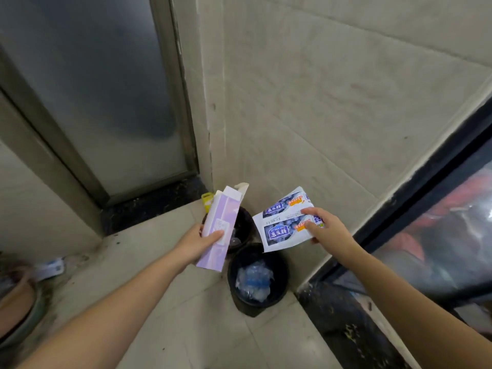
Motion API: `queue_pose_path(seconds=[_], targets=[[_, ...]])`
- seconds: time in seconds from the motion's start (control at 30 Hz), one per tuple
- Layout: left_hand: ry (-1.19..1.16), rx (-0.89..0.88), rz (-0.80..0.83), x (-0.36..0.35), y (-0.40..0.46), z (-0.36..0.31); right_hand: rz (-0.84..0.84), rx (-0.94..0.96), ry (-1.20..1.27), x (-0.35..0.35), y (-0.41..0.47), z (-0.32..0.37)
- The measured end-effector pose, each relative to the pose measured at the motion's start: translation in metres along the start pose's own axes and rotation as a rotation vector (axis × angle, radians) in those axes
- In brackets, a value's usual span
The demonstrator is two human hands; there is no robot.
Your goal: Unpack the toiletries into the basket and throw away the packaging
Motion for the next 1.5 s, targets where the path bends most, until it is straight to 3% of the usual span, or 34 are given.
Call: queue_pose_path(seconds=[0.23,0.37,0.57,0.77,0.9,1.0,1.1,1.3,1.5], targets=[[0.019,0.283,0.069,-0.027,0.064,0.068,0.179,-0.073,-0.061,-0.041,0.089,-0.051],[0.015,0.345,0.084,-0.056,0.100,0.085,0.263,-0.170,-0.098,-0.058,0.123,-0.096],[0.009,0.538,0.159,-0.149,0.143,0.147,0.459,-0.310,-0.244,-0.121,0.156,-0.189],[0.013,0.682,0.052,-0.250,0.214,0.256,0.565,-0.330,-0.307,-0.226,0.201,-0.315],[0.200,0.652,-0.024,-0.313,0.262,0.319,0.619,-0.383,-0.406,-0.292,0.227,-0.409],[0.364,0.645,-0.069,-0.348,0.290,0.360,0.768,-0.464,-0.566,-0.332,0.227,-0.475],[0.510,0.648,0.002,-0.376,0.308,0.385,0.844,-0.633,-0.581,-0.351,0.225,-0.517],[0.439,0.503,0.005,-0.351,0.303,0.351,0.877,-0.627,-0.558,-0.328,0.236,-0.480],[0.415,0.379,-0.053,-0.225,0.257,0.224,0.867,-0.420,-0.676,-0.264,0.271,-0.316]])
Point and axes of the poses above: each hand's wrist, its own y-axis towards the middle knuckle, its own x-axis out of the back of the hand, z = x × y, the point moved 5 cm from there along y, towards the middle knuckle
